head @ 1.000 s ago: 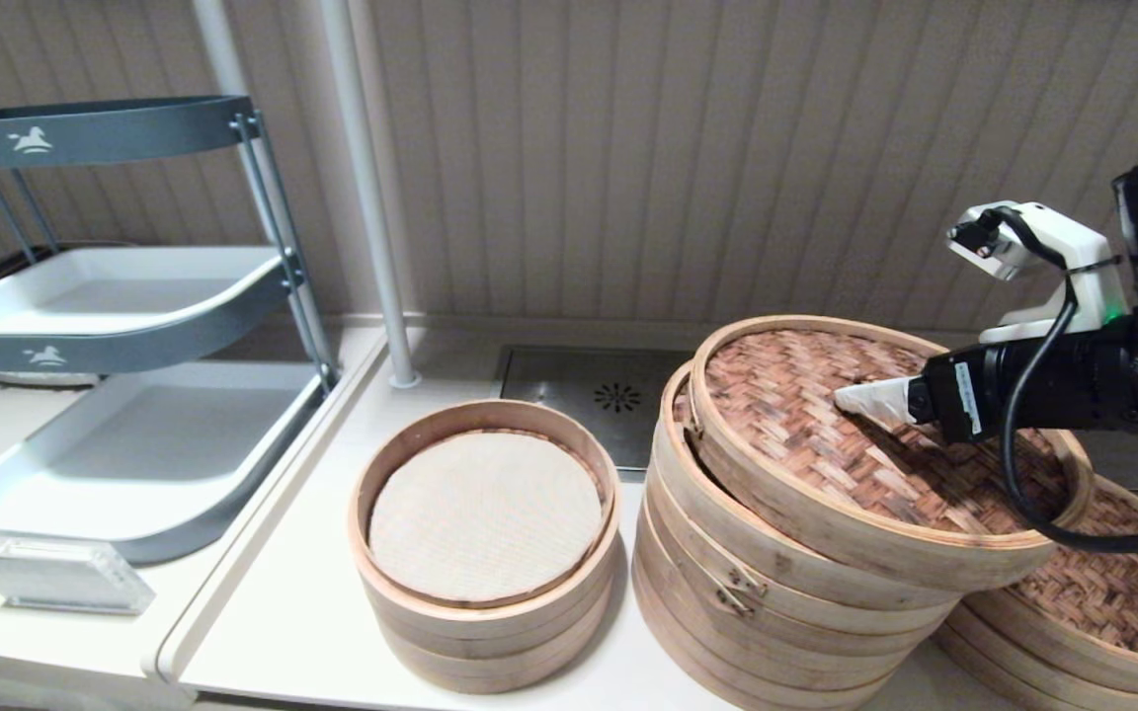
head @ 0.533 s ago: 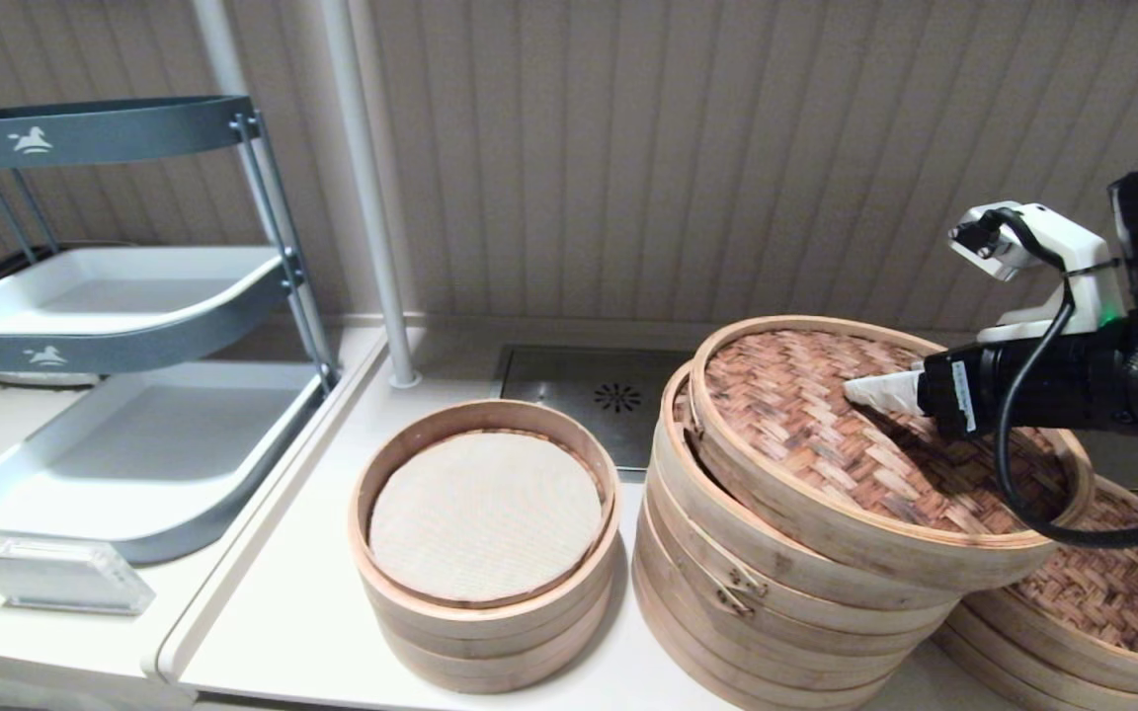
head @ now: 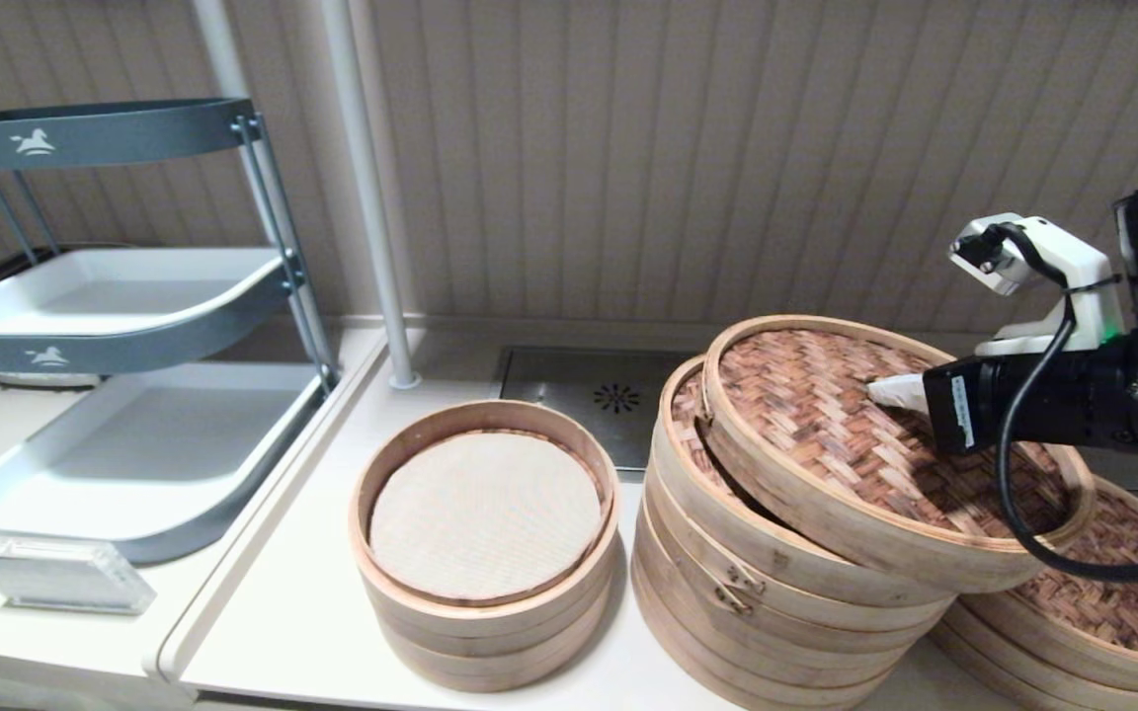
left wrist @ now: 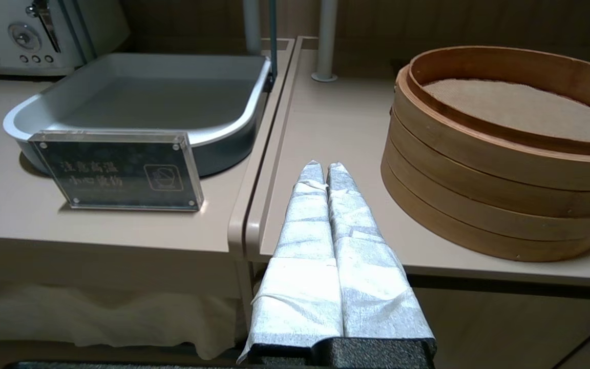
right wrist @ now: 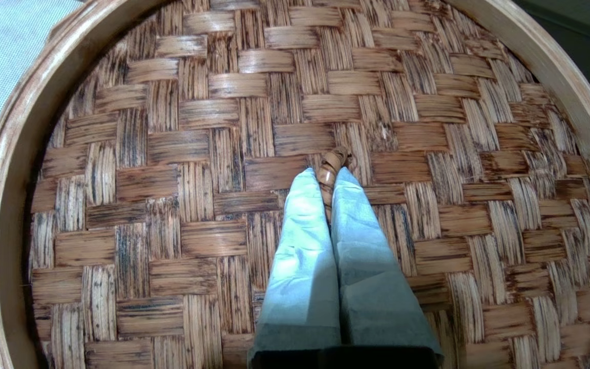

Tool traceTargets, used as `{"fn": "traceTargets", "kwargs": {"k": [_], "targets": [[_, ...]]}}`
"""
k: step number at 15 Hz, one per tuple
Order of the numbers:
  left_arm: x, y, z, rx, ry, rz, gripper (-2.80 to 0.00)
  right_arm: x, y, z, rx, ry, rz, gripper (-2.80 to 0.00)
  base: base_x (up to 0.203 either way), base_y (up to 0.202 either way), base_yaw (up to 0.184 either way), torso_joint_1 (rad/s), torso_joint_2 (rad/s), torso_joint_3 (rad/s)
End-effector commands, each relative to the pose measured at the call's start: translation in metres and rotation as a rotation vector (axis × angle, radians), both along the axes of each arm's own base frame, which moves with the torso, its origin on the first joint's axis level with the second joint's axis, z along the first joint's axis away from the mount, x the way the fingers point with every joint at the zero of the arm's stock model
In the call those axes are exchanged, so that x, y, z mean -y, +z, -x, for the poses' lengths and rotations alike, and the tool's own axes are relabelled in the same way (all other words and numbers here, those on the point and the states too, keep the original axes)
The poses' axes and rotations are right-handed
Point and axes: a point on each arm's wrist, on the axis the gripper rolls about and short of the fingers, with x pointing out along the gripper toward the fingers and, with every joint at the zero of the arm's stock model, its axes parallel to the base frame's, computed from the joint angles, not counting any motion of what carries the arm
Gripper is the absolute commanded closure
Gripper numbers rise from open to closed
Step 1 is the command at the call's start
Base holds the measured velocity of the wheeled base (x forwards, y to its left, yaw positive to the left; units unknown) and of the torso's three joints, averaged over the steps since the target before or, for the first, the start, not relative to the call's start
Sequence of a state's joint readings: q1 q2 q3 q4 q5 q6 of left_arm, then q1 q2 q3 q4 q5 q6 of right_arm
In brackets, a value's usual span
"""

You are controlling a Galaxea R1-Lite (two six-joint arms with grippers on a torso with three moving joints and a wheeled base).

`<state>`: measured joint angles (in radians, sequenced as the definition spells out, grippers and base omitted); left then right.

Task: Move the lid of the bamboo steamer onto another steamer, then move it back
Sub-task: Pick up the steamer

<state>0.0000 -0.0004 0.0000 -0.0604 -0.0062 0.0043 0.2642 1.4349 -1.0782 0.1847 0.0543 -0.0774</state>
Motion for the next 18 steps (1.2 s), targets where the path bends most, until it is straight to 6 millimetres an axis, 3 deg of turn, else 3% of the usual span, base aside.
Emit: {"fn": "traceTargets", "kwargs": {"k": [1, 18], "targets": [[0.000, -0.007, -0.002, -0.022, -0.001, 0.000, 0.00, -0.004, -0.004, -0.001, -0.006, 0.015, 0.000, 0.00, 0.000, 0.000, 0.000, 0.000, 0.00, 0.000], [0.000, -0.007, -0.002, -0.022, 0.000, 0.000, 0.00, -0.001, 0.023, 0.003, 0.092, -0.002, -0.028, 0.00, 0.000, 0.000, 0.000, 0.000, 0.00, 0.000]]}}
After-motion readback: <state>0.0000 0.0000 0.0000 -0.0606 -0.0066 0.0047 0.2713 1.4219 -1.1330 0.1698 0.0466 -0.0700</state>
